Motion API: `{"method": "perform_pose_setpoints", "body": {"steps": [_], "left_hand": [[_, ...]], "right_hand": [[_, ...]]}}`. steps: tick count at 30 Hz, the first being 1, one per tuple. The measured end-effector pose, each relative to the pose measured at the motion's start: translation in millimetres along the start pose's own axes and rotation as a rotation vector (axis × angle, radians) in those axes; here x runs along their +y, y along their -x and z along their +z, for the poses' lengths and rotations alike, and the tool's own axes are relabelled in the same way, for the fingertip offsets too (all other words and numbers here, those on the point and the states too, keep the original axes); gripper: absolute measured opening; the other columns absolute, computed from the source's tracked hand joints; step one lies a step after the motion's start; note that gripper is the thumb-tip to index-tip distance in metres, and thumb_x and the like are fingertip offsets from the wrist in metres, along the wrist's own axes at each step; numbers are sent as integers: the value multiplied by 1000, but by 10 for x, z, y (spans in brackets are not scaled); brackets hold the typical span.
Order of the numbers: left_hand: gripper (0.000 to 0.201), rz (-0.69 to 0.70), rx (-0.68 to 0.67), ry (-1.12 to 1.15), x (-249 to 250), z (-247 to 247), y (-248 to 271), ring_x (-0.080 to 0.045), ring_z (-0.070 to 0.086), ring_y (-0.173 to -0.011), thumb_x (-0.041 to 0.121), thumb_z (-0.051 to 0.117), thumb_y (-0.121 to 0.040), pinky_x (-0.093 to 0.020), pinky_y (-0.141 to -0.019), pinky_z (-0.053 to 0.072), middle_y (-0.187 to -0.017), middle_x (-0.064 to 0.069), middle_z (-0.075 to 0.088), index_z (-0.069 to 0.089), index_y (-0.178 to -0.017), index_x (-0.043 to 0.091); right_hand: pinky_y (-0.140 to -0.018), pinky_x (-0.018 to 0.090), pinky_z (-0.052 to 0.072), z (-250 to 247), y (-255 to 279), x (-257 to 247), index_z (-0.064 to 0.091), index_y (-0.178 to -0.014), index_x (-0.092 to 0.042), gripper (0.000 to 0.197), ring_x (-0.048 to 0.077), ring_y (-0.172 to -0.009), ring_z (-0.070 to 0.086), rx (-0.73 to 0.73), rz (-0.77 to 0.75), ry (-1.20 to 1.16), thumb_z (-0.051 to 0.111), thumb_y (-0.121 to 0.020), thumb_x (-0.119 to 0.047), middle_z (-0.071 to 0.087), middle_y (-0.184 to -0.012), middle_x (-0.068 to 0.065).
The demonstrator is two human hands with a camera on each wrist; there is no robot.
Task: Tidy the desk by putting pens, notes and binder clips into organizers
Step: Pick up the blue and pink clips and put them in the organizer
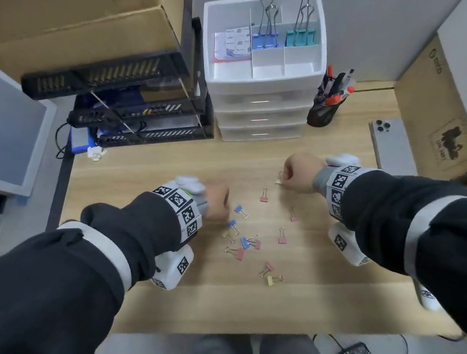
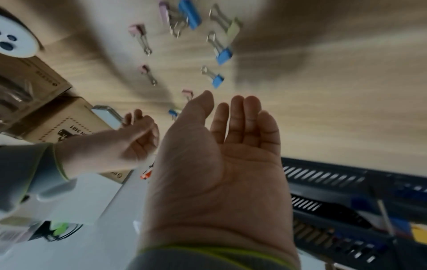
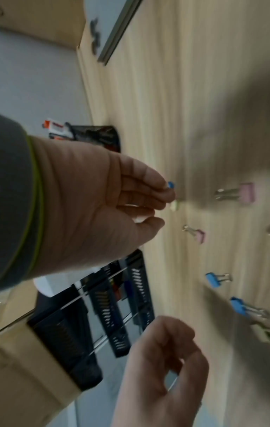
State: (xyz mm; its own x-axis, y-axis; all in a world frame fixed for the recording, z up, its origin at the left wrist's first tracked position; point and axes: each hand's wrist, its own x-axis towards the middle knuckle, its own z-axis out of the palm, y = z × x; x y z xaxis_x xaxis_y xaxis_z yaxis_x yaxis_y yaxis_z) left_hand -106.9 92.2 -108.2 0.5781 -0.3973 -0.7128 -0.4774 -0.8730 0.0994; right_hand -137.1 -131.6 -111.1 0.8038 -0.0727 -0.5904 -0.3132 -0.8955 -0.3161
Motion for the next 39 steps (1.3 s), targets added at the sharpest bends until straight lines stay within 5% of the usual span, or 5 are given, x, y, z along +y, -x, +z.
{"method": "perform_pose_setpoints", "body": {"steps": [6,19,25,32,39], "left_hand": [[20,5,55,49,-121,404,-9,-24,57,-81,15,62,-84,-30,-67,43,-100,-6,67,62,-104,10],[20,385,37,-85,67,882,-111,-19,58,-74,35,68,-73,-29,-59,44,-80,9,58,50,-76,28],[16,396,-11,-228,135,895,-156,-22,54,-64,30,61,-76,-24,-50,34,-77,5,60,52,-68,21],[8,417,-21,-256,190,944,-180,-24,63,-74,25,56,-78,-32,-60,51,-81,6,65,62,-75,21],[2,392,25,-224,196,1006,-166,-22,60,-78,25,59,-75,-31,-63,50,-86,7,62,57,-74,26]], "right_hand": [[-47,21,39,549,22,164,70,-71,-13,25,17,-52,55,-94,168,112,83,-65,-33,62,-61,0],[-67,40,62,716,8,105,67,-72,-18,28,19,-58,69,-113,218,107,71,-48,-33,70,-65,-1],[-69,36,60,800,9,145,68,-83,-18,24,17,-58,63,-104,204,110,68,-59,-19,72,-76,3],[-55,26,41,855,113,201,60,-85,-18,17,19,-80,58,-45,96,-146,73,-74,-20,59,-84,-4],[-77,29,48,923,207,298,63,-107,-14,19,22,-91,58,-166,31,-194,58,-89,-14,58,-94,-4]]}}
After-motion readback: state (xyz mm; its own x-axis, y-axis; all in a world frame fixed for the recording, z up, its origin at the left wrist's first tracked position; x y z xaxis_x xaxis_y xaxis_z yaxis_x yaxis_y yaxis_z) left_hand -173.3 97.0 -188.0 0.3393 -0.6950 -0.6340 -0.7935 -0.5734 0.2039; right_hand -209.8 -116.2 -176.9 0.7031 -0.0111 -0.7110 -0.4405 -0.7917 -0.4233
